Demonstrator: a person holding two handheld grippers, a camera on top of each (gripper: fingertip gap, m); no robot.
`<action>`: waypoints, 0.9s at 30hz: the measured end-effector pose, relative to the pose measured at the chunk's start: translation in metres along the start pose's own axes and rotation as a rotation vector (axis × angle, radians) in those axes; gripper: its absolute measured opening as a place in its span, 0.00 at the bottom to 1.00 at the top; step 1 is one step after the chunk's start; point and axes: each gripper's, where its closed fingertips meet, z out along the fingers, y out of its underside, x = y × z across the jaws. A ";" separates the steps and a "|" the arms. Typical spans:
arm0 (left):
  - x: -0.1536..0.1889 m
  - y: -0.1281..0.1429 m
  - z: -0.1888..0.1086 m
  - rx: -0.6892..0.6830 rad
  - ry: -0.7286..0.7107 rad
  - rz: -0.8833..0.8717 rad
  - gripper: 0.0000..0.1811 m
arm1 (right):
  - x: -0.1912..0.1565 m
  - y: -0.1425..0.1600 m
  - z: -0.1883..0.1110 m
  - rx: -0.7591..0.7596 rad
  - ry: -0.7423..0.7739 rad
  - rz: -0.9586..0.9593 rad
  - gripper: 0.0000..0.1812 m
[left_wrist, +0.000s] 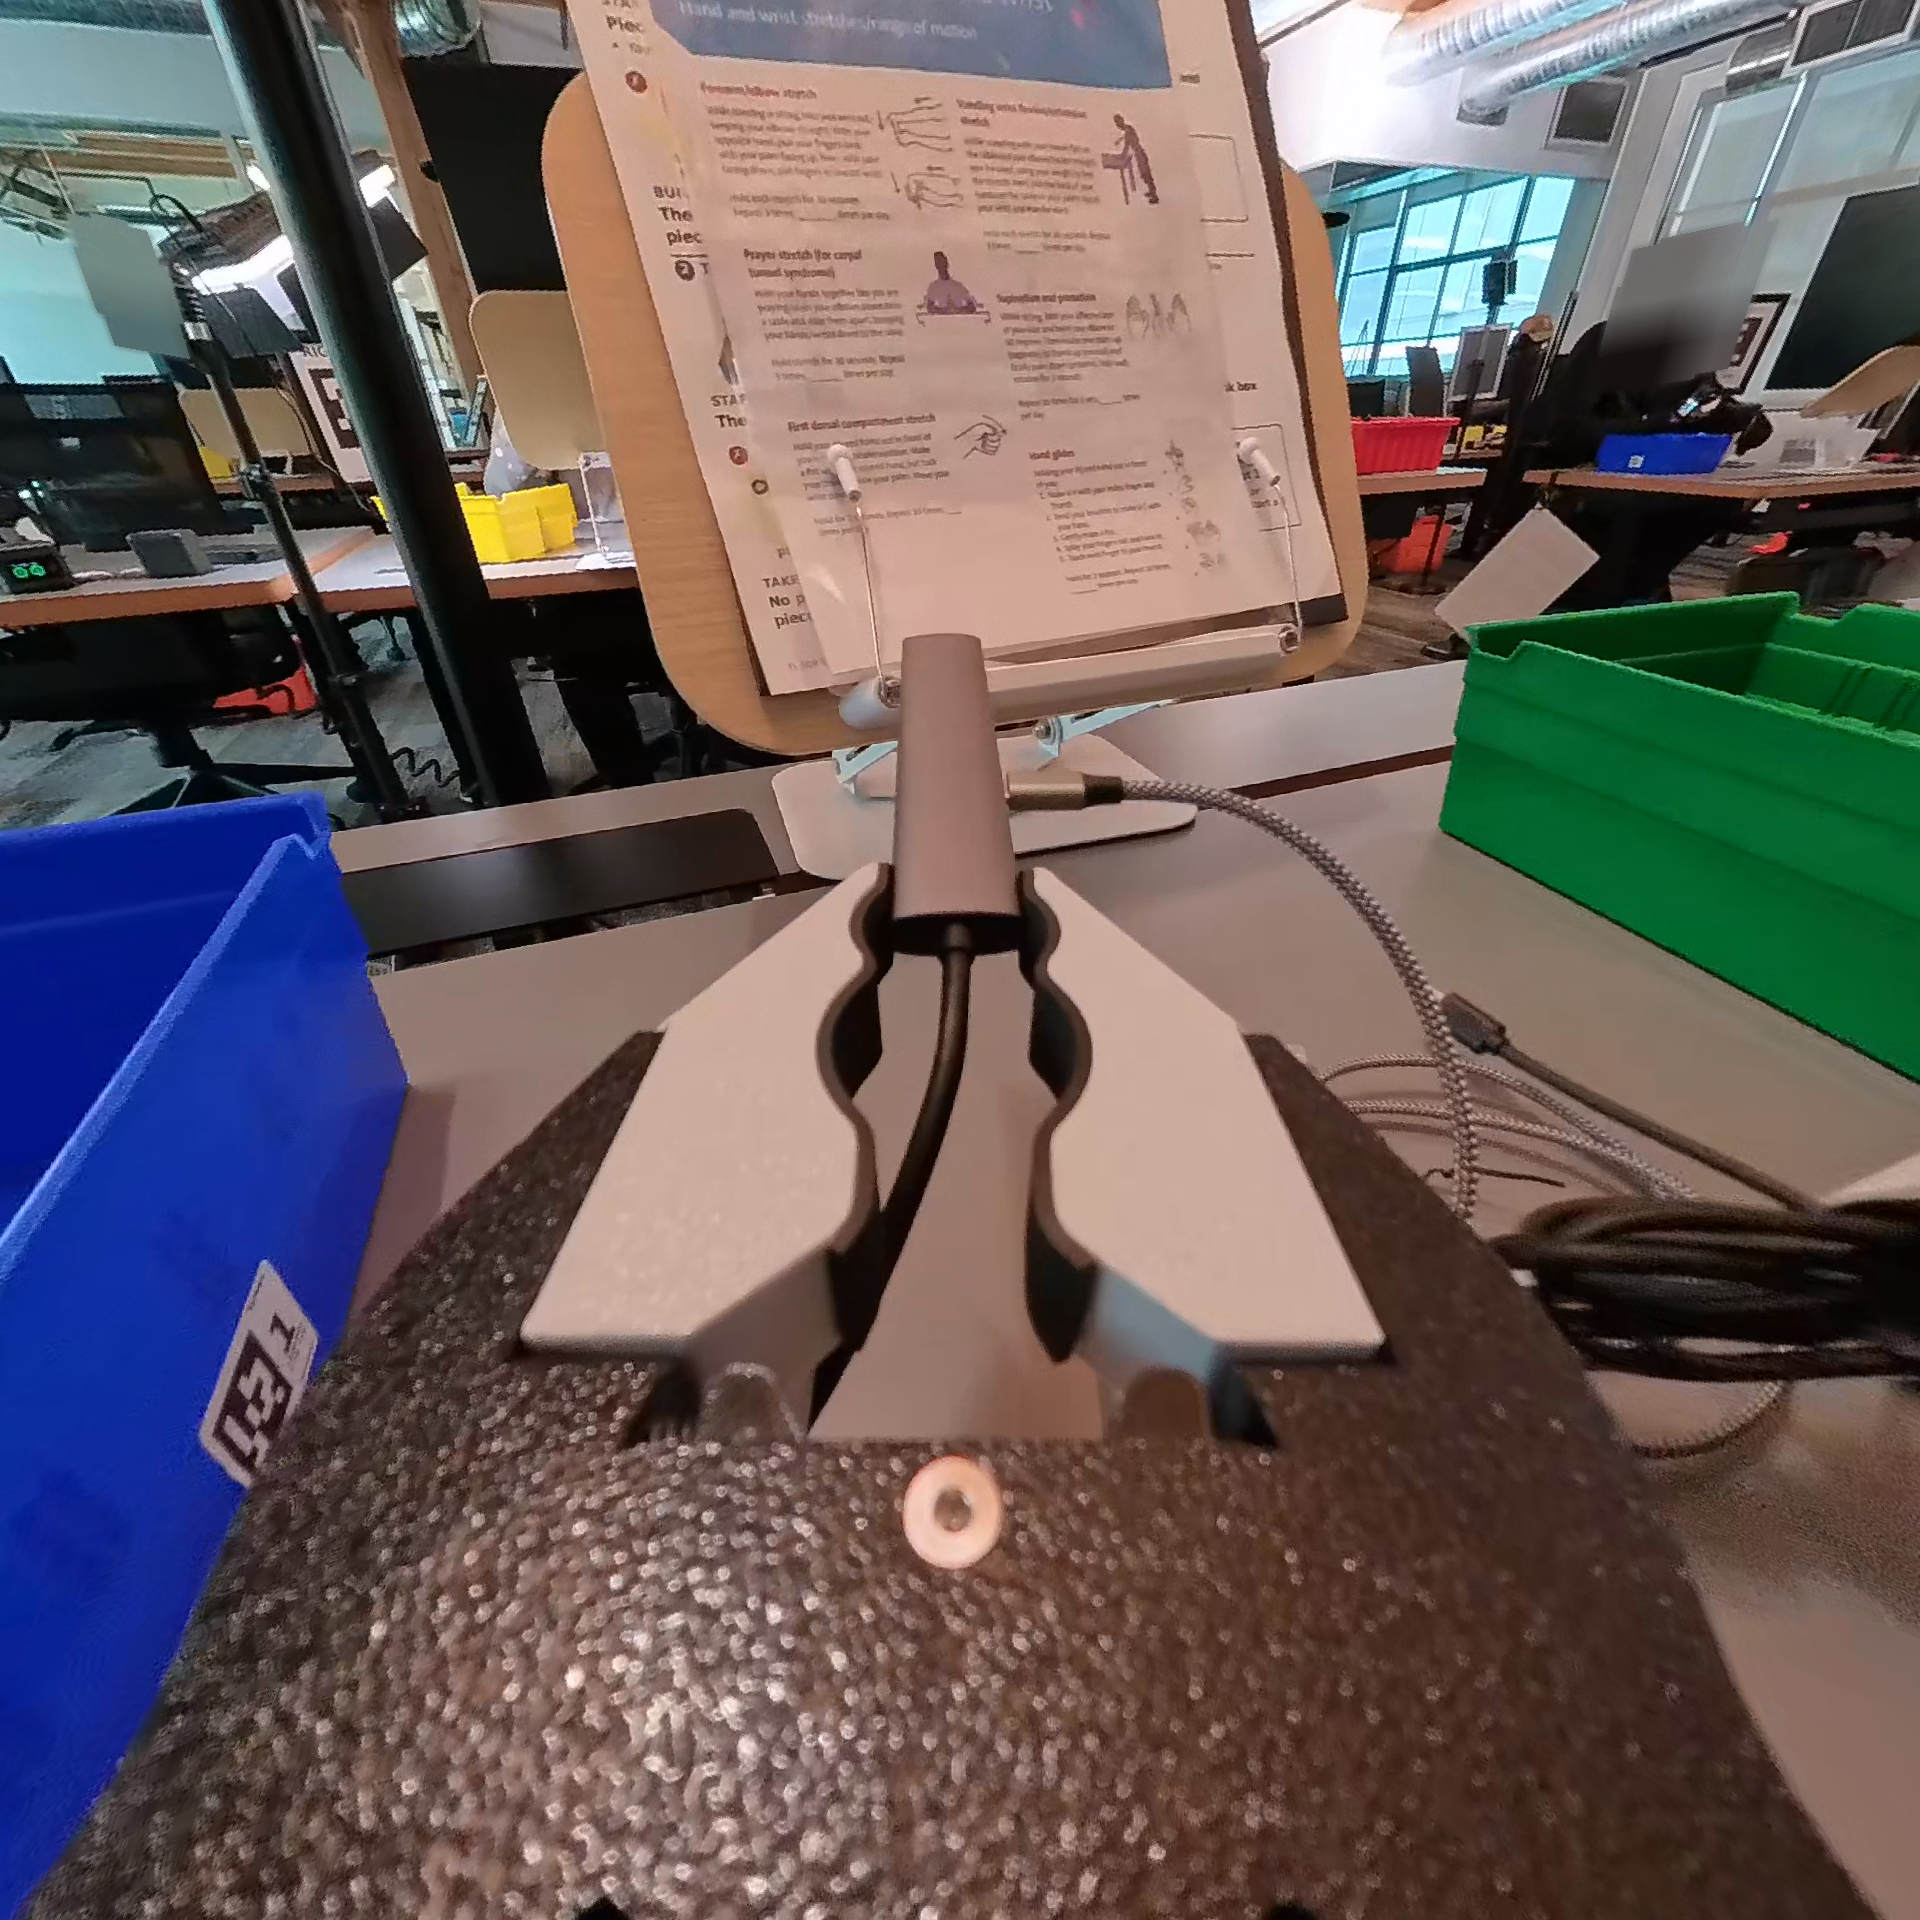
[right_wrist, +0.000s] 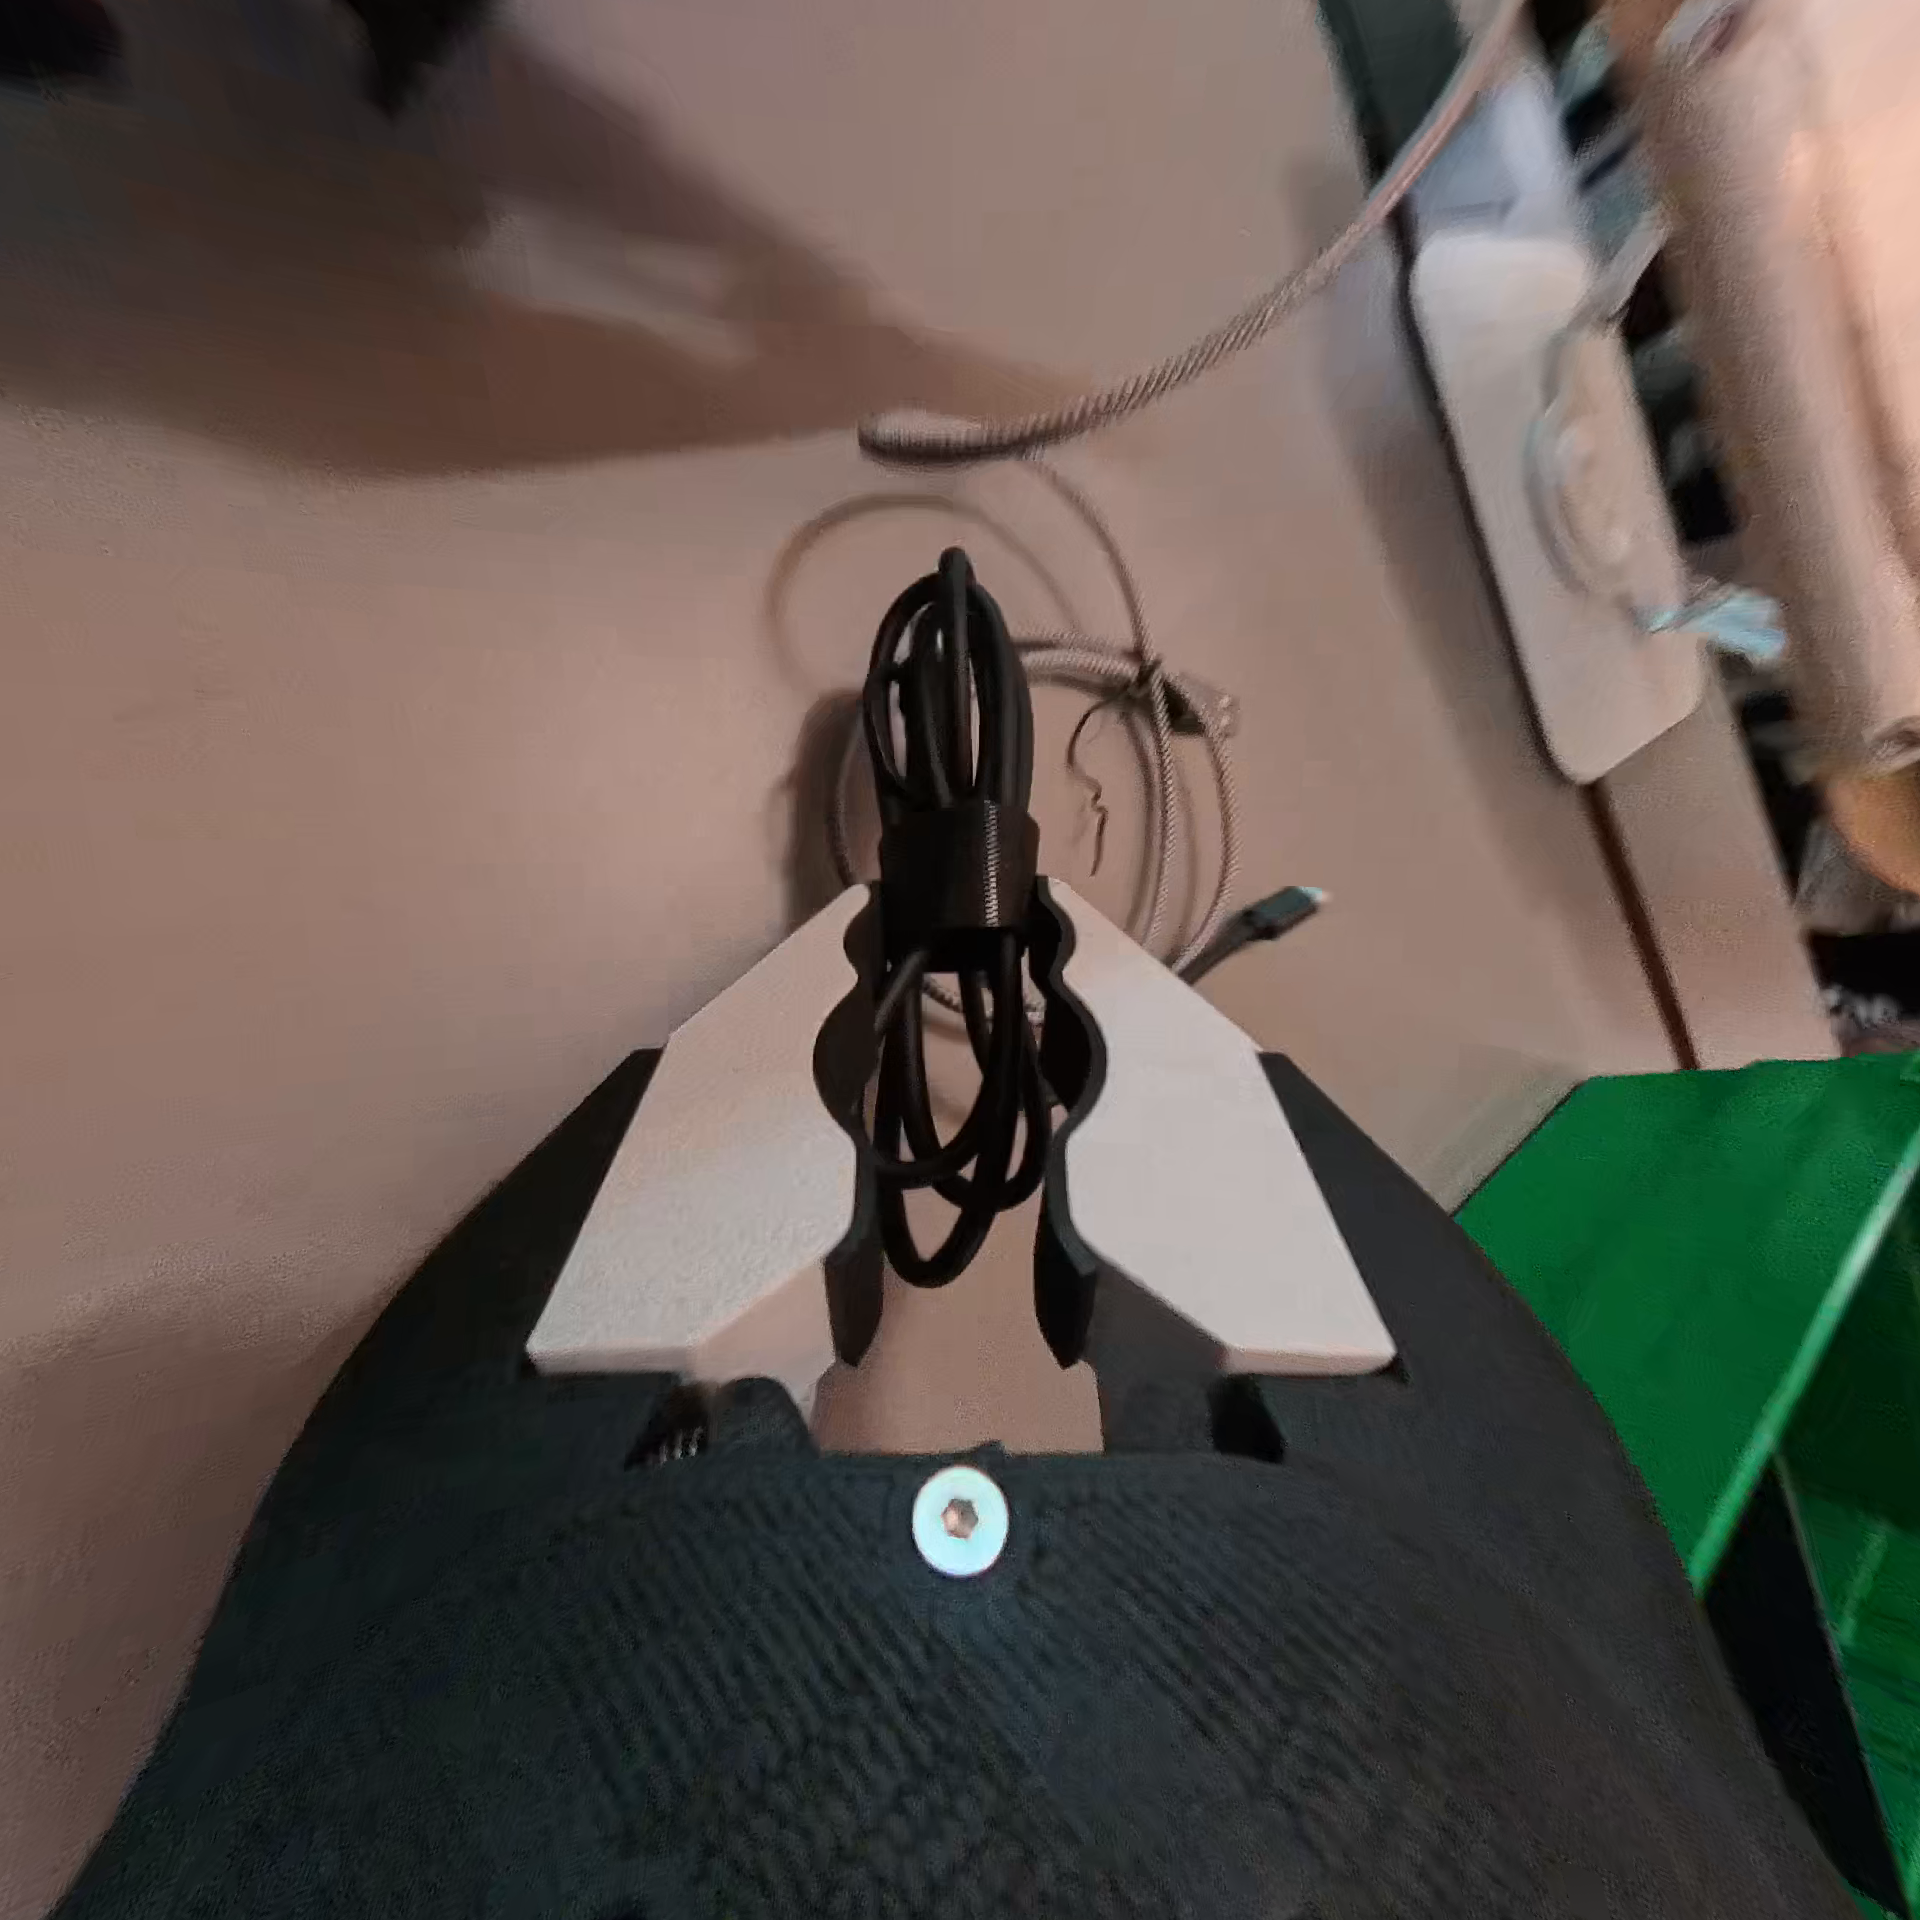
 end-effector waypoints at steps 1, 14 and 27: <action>-0.001 0.000 0.000 0.003 -0.003 -0.003 0.12 | 0.001 -0.011 -0.014 0.067 -0.009 0.002 0.14; 0.003 -0.001 0.000 0.005 0.016 -0.002 0.12 | 0.172 0.093 -0.200 0.107 0.644 0.272 0.15; 0.007 0.005 0.002 -0.016 0.038 0.015 0.12 | 0.159 0.202 -0.097 -0.274 0.349 0.244 0.44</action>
